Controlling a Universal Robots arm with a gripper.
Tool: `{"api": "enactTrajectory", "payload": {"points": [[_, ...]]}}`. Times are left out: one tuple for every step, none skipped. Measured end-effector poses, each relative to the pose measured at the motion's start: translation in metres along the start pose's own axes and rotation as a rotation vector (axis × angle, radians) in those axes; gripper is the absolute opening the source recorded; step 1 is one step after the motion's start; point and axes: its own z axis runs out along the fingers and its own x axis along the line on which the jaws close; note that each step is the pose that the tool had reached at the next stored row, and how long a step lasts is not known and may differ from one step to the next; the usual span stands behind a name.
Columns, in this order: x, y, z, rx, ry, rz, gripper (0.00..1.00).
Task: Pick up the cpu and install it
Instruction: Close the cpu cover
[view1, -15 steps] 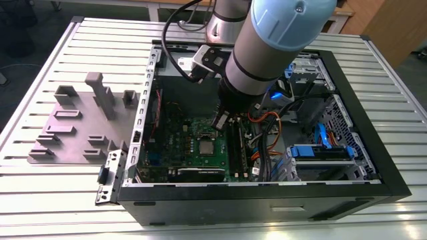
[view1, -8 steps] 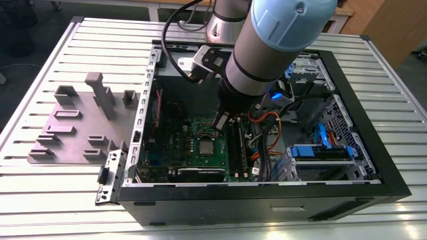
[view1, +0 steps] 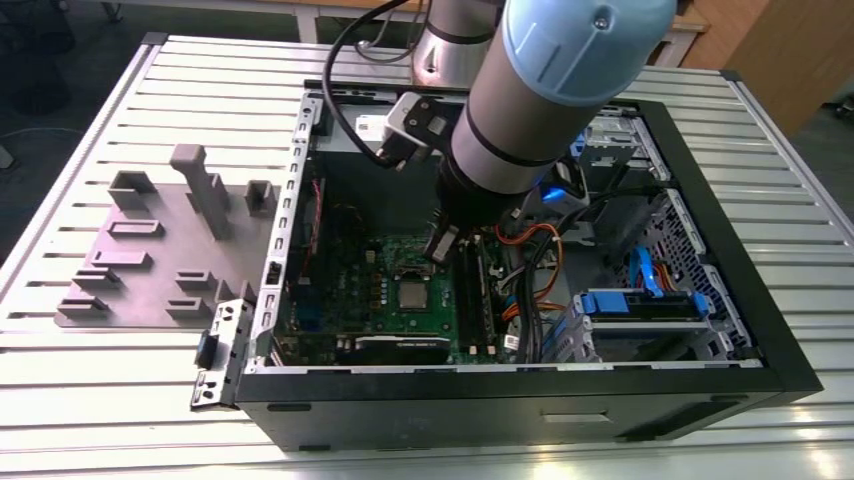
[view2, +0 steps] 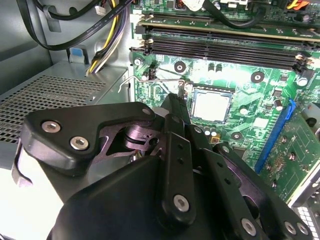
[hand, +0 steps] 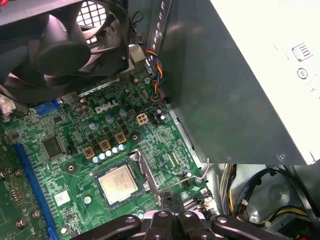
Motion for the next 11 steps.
{"api": "enactTrajectory", "payload": {"points": [[0.0004,-0.0002,-0.0001,0.0,0.0,0.0,0.11],[0.0007,-0.0004,-0.0002,0.0,0.0,0.0,0.11],[0.001,-0.0005,-0.0003,0.0,-0.0001,0.0,0.11],[0.0014,-0.0007,-0.0003,0.0,-0.0001,0.0,0.11],[0.0017,-0.0008,-0.0004,0.0,-0.0001,0.0,0.11],[0.002,-0.001,-0.0005,0.0,0.0,0.0,0.11],[0.0021,-0.0011,-0.0006,0.0,0.0,0.0,0.11],[0.0022,-0.0011,-0.0006,0.0,0.0001,0.0,0.11],[0.0022,-0.0012,-0.0006,0.0,-0.0001,0.0,0.11],[0.0023,-0.0012,-0.0006,0.0,-0.0001,0.0,0.11],[0.0023,-0.0012,-0.0006,0.0,-0.0001,0.0,0.11]]}}
